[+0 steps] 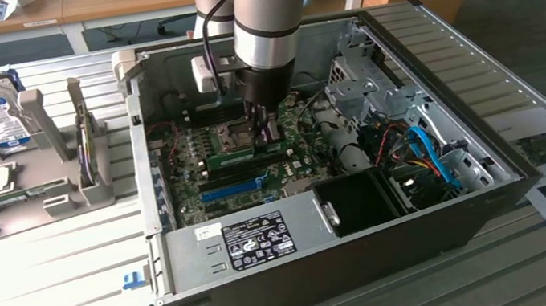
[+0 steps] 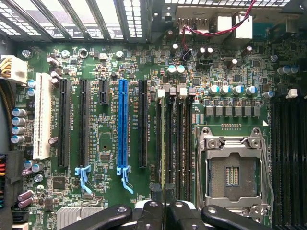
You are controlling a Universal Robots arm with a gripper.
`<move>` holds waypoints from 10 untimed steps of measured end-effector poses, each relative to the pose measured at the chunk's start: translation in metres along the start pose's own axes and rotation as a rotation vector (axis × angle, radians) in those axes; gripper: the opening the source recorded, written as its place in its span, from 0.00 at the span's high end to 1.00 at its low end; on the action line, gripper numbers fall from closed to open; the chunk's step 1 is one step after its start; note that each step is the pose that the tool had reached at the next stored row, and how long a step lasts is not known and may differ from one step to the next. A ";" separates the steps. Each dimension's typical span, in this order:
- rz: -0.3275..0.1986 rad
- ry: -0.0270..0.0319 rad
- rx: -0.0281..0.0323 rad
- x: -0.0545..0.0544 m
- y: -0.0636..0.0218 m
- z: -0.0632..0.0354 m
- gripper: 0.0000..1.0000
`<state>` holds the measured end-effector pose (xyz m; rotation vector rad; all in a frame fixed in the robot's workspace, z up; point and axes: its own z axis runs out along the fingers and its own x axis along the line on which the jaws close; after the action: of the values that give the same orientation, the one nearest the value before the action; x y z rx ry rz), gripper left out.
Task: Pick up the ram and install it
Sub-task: 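Insert the ram into the slot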
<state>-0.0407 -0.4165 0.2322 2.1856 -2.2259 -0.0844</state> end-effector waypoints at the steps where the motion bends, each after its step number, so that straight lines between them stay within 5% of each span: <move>1: 0.000 -0.0002 0.0001 0.000 0.0000 0.0003 0.89; 10: 0.000 0.0000 0.0000 0.000 -0.0001 0.0014 0.89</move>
<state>-0.0407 -0.4165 0.2308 2.1855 -2.2259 -0.0845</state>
